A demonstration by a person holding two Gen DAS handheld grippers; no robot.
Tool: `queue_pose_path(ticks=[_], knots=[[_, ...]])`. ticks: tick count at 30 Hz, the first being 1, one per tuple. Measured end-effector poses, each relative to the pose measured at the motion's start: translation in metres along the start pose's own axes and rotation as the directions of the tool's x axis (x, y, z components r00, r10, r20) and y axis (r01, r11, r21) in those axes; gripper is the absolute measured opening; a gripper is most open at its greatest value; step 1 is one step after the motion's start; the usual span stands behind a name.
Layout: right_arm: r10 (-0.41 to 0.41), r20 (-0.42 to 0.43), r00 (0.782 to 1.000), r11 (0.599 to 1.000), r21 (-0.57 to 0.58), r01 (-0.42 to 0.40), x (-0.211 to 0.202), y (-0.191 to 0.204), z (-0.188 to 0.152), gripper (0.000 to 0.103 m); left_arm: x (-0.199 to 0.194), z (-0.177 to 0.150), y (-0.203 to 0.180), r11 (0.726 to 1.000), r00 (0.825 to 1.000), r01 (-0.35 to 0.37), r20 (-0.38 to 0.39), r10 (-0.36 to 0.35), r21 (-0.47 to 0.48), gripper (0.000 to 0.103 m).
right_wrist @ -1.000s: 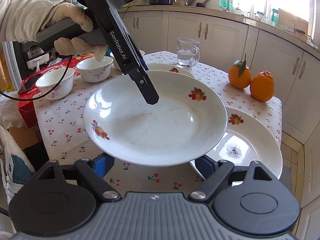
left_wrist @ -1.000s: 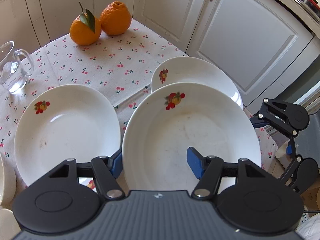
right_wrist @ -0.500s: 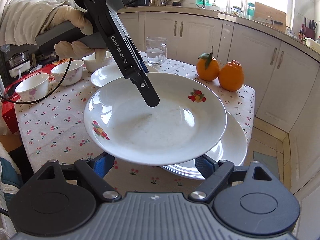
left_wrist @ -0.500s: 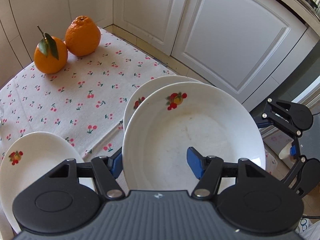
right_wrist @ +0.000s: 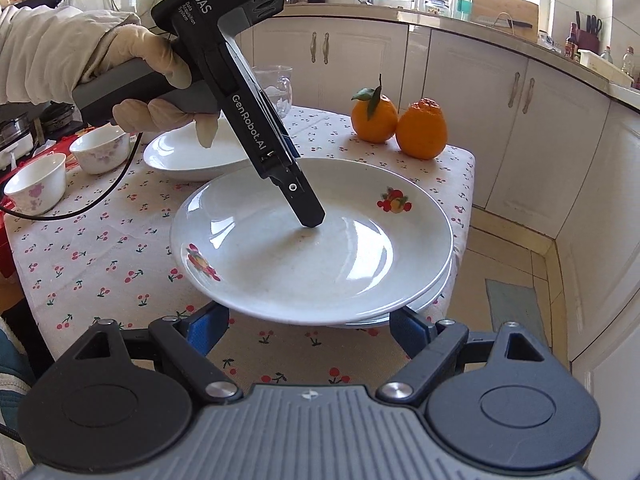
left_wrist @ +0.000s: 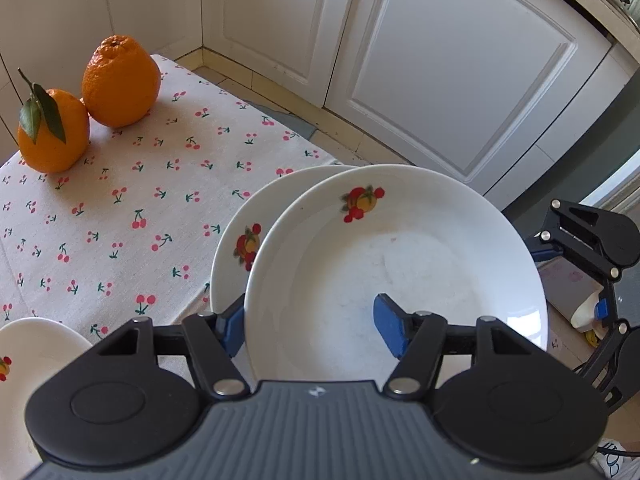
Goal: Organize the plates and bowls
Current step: 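Carry the plate over another white plate and lower it on top, then open the left gripper to release the stacked plate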
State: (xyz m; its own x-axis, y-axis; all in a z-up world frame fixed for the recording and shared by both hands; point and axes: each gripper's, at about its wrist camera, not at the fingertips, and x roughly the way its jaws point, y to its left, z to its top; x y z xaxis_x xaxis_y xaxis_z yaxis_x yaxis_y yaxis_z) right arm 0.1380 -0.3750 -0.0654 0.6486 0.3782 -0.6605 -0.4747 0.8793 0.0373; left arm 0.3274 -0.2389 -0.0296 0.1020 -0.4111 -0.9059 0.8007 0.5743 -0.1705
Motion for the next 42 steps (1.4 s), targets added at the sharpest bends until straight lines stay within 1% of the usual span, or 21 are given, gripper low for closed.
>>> queue_pose_path(ticks=[10, 18, 28, 32, 42], knots=[[-0.031, -0.041, 0.999, 0.998, 0.049, 0.033, 0.002, -0.002, 0.002, 0.090, 0.012, 0.010, 0.002, 1.000, 1.000, 0.016, -0.011, -0.016, 0.016, 0.065], [-0.032, -0.056, 0.998, 0.993, 0.109, 0.037, 0.001, -0.007, 0.002, 0.090, 0.023, 0.016, 0.004, 1.000, 0.999, 0.027, -0.026, -0.027, 0.014, 0.066], [-0.041, -0.056, 0.998, 0.991, 0.124, 0.048, 0.000, -0.009, 0.004, 0.090, 0.026, 0.016, 0.001, 0.999, 0.999, 0.012, -0.038, -0.011, 0.029, 0.067], [-0.036, -0.050, 0.998, 0.990, 0.133, 0.043, 0.001, -0.010, 0.003, 0.090, 0.028, 0.018, -0.003, 0.998, 0.999, 0.003, -0.052, 0.001, 0.061, 0.072], [-0.035, -0.035, 0.999, 0.989, 0.143, 0.040, -0.003, -0.010, 0.002, 0.090, 0.033, 0.023, -0.008, 0.995, 0.997, -0.018, -0.070, 0.025, 0.094, 0.076]])
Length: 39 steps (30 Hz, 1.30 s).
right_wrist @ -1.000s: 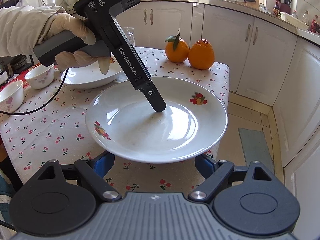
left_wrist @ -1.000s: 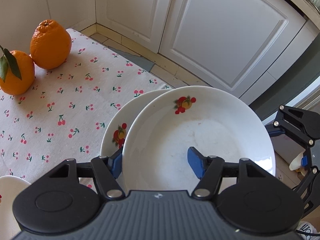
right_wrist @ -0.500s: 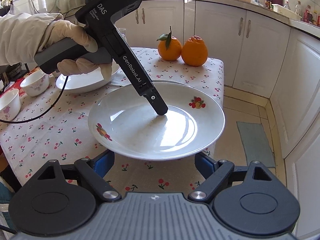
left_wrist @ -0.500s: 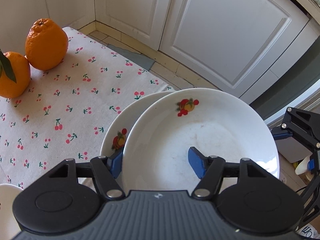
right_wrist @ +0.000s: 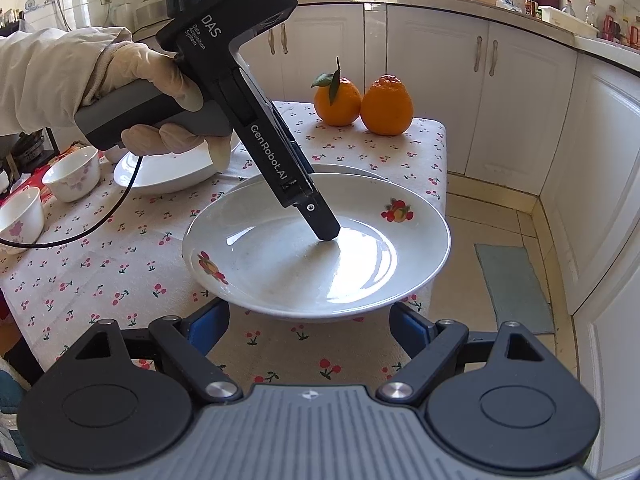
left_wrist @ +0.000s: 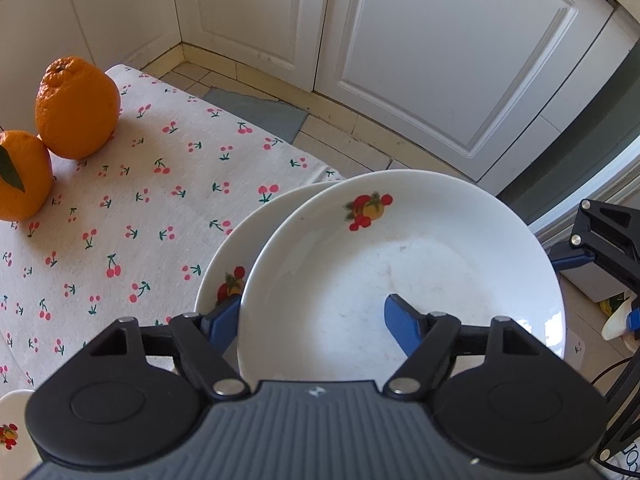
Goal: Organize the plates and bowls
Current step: 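Open the left gripper to release the stacked plate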
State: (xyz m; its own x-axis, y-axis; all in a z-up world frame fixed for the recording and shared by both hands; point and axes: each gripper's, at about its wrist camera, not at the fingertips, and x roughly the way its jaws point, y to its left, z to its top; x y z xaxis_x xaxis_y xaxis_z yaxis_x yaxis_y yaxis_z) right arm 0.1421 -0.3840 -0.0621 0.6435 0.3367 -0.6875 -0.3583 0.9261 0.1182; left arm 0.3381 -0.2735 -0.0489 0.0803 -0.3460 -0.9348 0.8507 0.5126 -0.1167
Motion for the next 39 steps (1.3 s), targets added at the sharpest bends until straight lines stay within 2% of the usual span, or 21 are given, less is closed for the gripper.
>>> queue_pose_path(ticks=[29, 39], knots=[[-0.002, 0.012, 1.000, 1.000, 0.006, 0.002, 0.008, 0.002, -0.001, 0.091, -0.013, 0.000, 0.000, 0.998, 0.998, -0.059, 0.022, 0.058, 0.024, 0.079], [-0.003, 0.008, 1.000, 1.000, 0.011, 0.003, 0.011, 0.004, -0.001, 0.091, -0.017, -0.001, 0.004, 0.995, 0.994, -0.100, 0.043, 0.099, 0.020, 0.084]])
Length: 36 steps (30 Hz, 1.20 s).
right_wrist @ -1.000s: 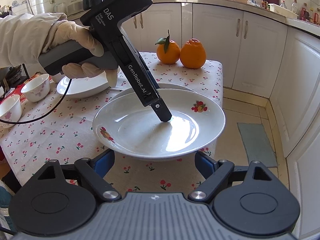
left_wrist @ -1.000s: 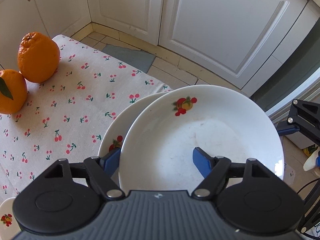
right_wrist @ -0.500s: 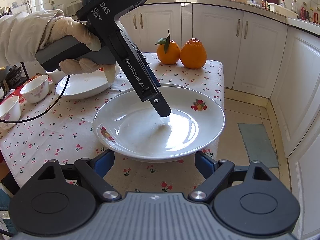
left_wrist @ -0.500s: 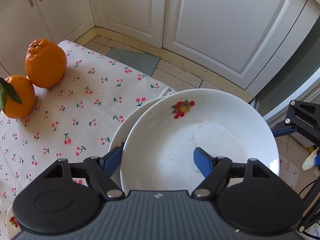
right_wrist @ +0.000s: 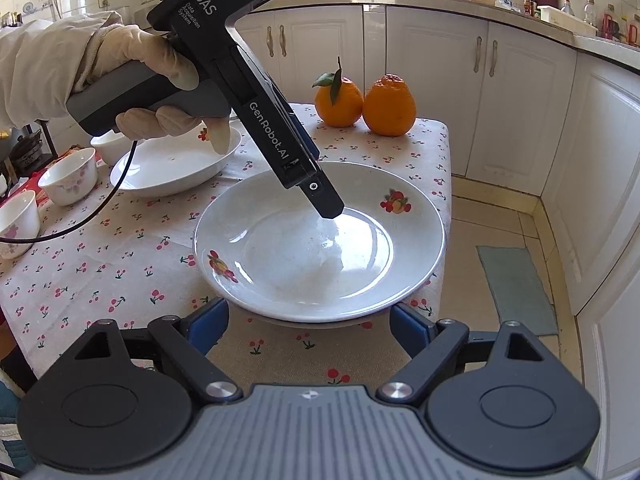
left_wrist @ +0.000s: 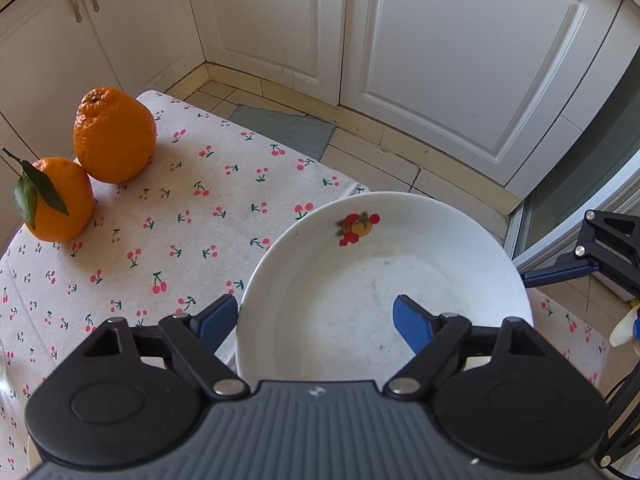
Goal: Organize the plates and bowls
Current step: 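Open the left gripper to release the stacked plate, then withdraw the left gripper from the plate stack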
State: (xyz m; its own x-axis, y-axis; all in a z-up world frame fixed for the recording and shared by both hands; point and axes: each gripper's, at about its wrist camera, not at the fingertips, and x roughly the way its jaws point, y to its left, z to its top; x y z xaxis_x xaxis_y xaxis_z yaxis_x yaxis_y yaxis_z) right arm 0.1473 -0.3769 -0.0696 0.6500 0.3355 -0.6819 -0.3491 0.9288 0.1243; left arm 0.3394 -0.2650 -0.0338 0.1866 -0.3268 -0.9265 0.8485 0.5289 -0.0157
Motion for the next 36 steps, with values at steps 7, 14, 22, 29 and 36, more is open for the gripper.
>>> queue_pose_path(ticks=[7, 14, 22, 29, 36], knots=[[-0.006, 0.023, 1.000, 1.000, -0.012, 0.006, -0.009, 0.005, 0.001, 0.096, -0.007, -0.005, -0.002, 1.000, 1.000, 0.004, 0.022, -0.003, -0.012, 0.085], [-0.032, 0.073, 0.997, 0.999, -0.035, 0.034, -0.033, 0.022, 0.002, 0.103, -0.048, -0.027, -0.008, 0.997, 0.991, -0.048, 0.125, 0.056, -0.067, 0.085], [-0.038, 0.129, 0.991, 0.996, -0.072, 0.048, -0.059, 0.049, 0.000, 0.103, -0.107, -0.088, -0.037, 0.961, 0.929, -0.183, 0.282, 0.238, -0.209, 0.089], [-0.018, 0.166, 0.986, 0.992, -0.120, 0.038, -0.079, 0.079, -0.003, 0.103, -0.129, -0.154, -0.071, 0.880, 0.841, -0.328, 0.318, 0.437, -0.343, 0.091], [0.011, 0.164, 0.986, 0.990, -0.137, 0.011, -0.085, 0.095, -0.009, 0.103, -0.119, -0.215, -0.070, 0.737, 0.783, -0.364, 0.241, 0.573, -0.570, 0.094]])
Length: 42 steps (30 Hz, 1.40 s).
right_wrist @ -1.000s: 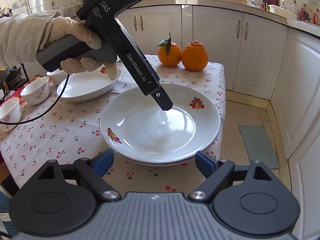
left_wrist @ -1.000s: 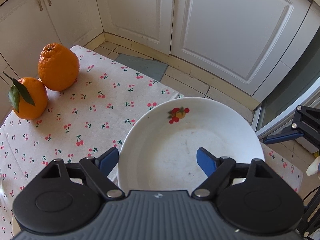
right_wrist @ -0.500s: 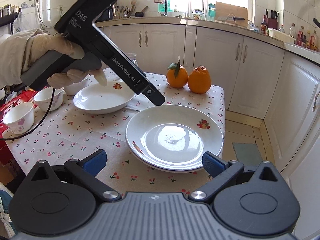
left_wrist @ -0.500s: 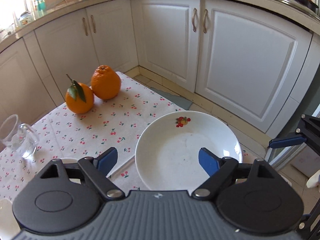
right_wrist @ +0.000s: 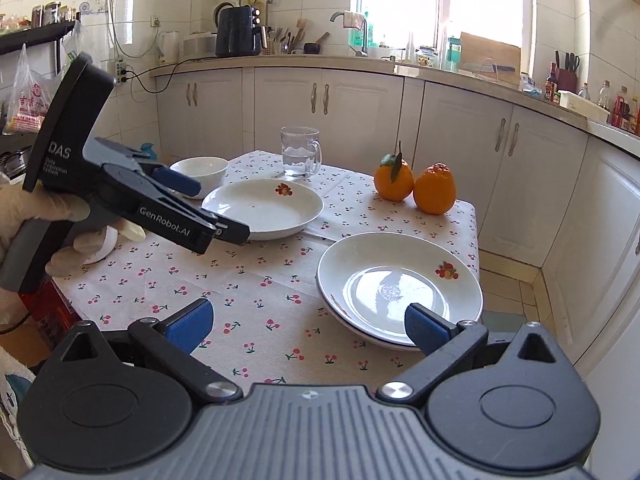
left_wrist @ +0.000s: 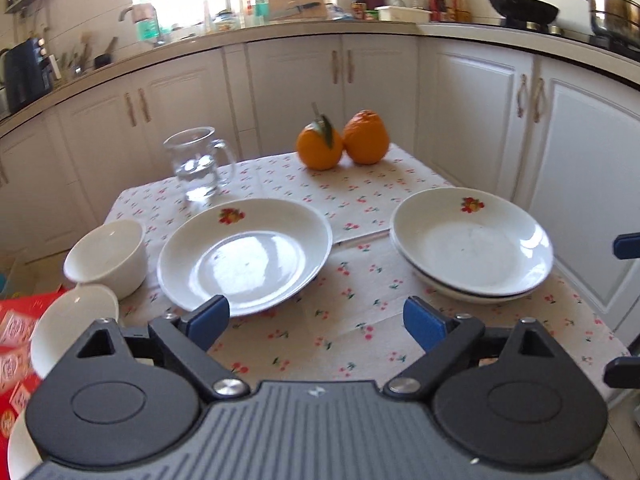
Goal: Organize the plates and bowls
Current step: 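Withdraw the left gripper from the plate stack, then move the right gripper to the rim of the white fruit-decal plate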
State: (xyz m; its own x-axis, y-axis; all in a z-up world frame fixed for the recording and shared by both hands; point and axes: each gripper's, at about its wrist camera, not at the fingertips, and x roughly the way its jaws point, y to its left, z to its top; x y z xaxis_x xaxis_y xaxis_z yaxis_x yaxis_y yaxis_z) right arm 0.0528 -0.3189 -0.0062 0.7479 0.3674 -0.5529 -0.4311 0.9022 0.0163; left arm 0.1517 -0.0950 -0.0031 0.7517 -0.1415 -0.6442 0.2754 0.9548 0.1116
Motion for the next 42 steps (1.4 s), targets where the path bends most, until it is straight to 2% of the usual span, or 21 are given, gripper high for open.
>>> queue_pose_path(ticks=[2, 4, 12, 21, 26, 34, 42], knots=[[0.008, -0.010, 1.000, 1.000, -0.005, -0.008, 0.002, 0.003, 0.000, 0.103, 0.005, -0.011, 0.005, 0.998, 0.999, -0.053, -0.012, 0.052, -0.036, 0.094], [0.015, -0.023, 1.000, 1.000, -0.013, -0.016, 0.006, 0.006, 0.001, 0.103, 0.010, -0.019, 0.010, 0.996, 0.998, -0.067, -0.024, 0.066, -0.061, 0.094], [0.056, -0.085, 0.995, 0.998, -0.031, -0.059, 0.032, 0.011, 0.010, 0.103, 0.038, -0.031, 0.016, 0.994, 0.994, -0.076, -0.082, 0.069, -0.078, 0.094], [0.087, -0.160, 0.983, 0.993, -0.070, -0.099, 0.072, 0.003, 0.032, 0.103, 0.068, -0.032, 0.030, 0.987, 0.989, -0.076, -0.137, 0.057, -0.139, 0.095], [0.102, -0.189, 0.977, 0.984, -0.124, -0.126, 0.094, -0.001, 0.051, 0.103, 0.079, -0.028, 0.032, 0.986, 0.989, -0.079, -0.133, 0.059, -0.149, 0.102], [0.143, -0.228, 0.963, 0.956, -0.220, -0.194, 0.129, -0.006, 0.083, 0.103, 0.089, -0.023, 0.037, 0.982, 0.990, -0.093, -0.119, 0.074, -0.165, 0.103], [0.172, -0.271, 0.947, 0.912, -0.320, -0.257, 0.173, -0.005, 0.116, 0.103, 0.092, -0.023, 0.040, 0.982, 0.992, -0.090, -0.102, 0.074, -0.164, 0.103]])
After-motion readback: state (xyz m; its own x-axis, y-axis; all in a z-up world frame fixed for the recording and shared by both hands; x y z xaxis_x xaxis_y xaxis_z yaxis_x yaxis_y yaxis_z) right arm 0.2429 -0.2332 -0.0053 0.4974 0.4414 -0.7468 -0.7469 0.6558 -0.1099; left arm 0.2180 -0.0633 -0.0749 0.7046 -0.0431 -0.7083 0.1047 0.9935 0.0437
